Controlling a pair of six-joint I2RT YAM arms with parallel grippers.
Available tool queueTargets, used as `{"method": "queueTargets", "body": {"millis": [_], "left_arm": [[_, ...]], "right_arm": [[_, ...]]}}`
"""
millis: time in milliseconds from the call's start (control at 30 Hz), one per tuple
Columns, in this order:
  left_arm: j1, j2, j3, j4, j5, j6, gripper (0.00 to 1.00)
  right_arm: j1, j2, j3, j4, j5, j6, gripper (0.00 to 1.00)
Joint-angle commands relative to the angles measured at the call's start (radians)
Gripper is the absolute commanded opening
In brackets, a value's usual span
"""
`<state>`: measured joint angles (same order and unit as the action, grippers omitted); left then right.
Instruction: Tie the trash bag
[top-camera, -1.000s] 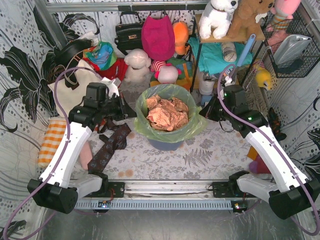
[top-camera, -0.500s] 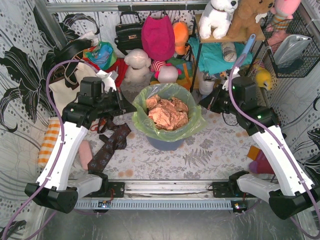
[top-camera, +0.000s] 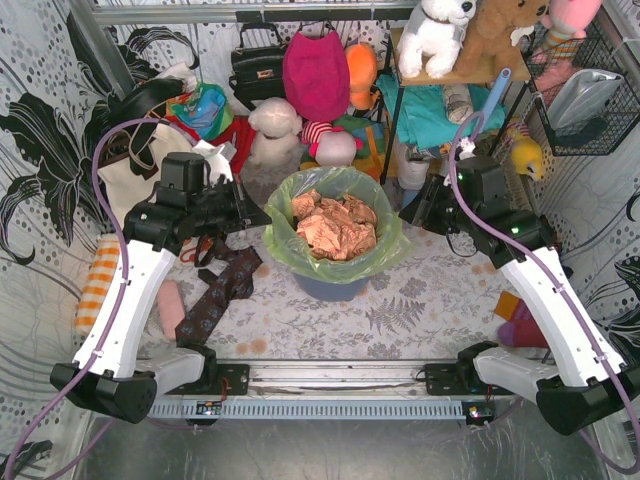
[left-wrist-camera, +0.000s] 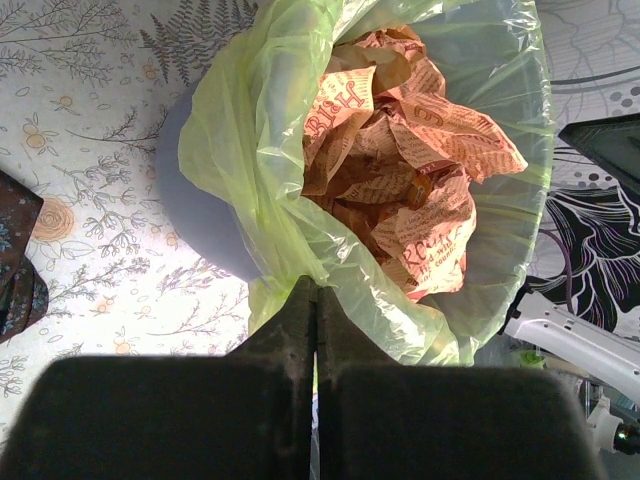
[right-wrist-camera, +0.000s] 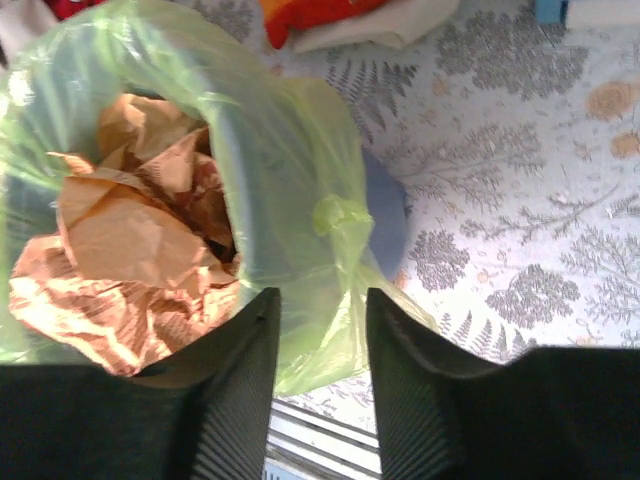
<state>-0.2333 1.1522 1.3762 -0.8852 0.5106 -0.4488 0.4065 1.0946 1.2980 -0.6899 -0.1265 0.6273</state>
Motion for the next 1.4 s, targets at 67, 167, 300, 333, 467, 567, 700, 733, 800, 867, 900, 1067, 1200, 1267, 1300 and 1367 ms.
{"method": "queueTargets", "body": {"millis": [67, 167, 300, 333, 467, 567, 700, 733, 800, 867, 900, 1067, 1200, 1267, 1300, 1367], "left_arm": [[0.006, 0.01, 0.013, 0.016, 0.003, 0.024, 0.0], [0.006, 0.013, 0.012, 0.02, 0.008, 0.025, 0.0], [0.006, 0.009, 0.009, 0.019, 0.006, 0.024, 0.0], [0.006, 0.009, 0.007, 0.021, 0.004, 0.025, 0.0], [0.006, 0.009, -0.002, 0.022, 0.006, 0.025, 0.0], [0.006, 0.007, 0.001, 0.023, 0.006, 0.024, 0.0], [0.005, 0.01, 0.01, 0.019, 0.007, 0.027, 0.0], [0.006, 0.01, 0.011, 0.02, 0.008, 0.027, 0.0], [0.006, 0.009, 0.009, 0.02, 0.007, 0.026, 0.0], [0.005, 0.007, 0.005, 0.023, 0.008, 0.023, 0.0], [0.006, 0.006, 0.005, 0.023, 0.009, 0.022, 0.0], [0.005, 0.004, 0.007, 0.022, 0.009, 0.019, 0.0], [0.006, 0.005, 0.01, 0.019, 0.009, 0.019, 0.0], [0.006, 0.006, 0.015, 0.017, 0.008, 0.021, 0.0], [0.006, 0.006, 0.02, 0.015, 0.007, 0.02, 0.0], [0.006, 0.006, 0.028, 0.011, 0.005, 0.022, 0.0]], "right_arm": [[0.005, 0.004, -0.082, -0.008, 0.035, -0.015, 0.47], [0.005, 0.037, -0.088, 0.038, -0.003, -0.01, 0.51], [0.005, 0.08, -0.097, 0.063, 0.018, -0.022, 0.48], [0.004, 0.089, -0.104, 0.067, 0.02, -0.028, 0.45], [0.003, 0.123, -0.158, 0.1, 0.017, -0.031, 0.4], [0.003, 0.135, -0.195, 0.132, -0.005, -0.024, 0.39], [0.0, 0.133, -0.229, 0.184, -0.043, -0.012, 0.36], [-0.001, 0.134, -0.232, 0.19, -0.048, -0.01, 0.34], [-0.001, 0.137, -0.241, 0.201, -0.058, -0.008, 0.34], [-0.003, 0.143, -0.245, 0.208, -0.071, -0.007, 0.38], [-0.003, 0.145, -0.248, 0.209, -0.078, -0.008, 0.4], [-0.01, 0.148, -0.269, 0.232, -0.142, 0.008, 0.36], [-0.014, 0.133, -0.277, 0.221, -0.149, 0.015, 0.18], [-0.015, 0.116, -0.272, 0.202, -0.13, 0.014, 0.09], [-0.015, 0.103, -0.266, 0.19, -0.12, 0.013, 0.06], [-0.015, 0.086, -0.246, 0.162, -0.098, 0.006, 0.0]]}}
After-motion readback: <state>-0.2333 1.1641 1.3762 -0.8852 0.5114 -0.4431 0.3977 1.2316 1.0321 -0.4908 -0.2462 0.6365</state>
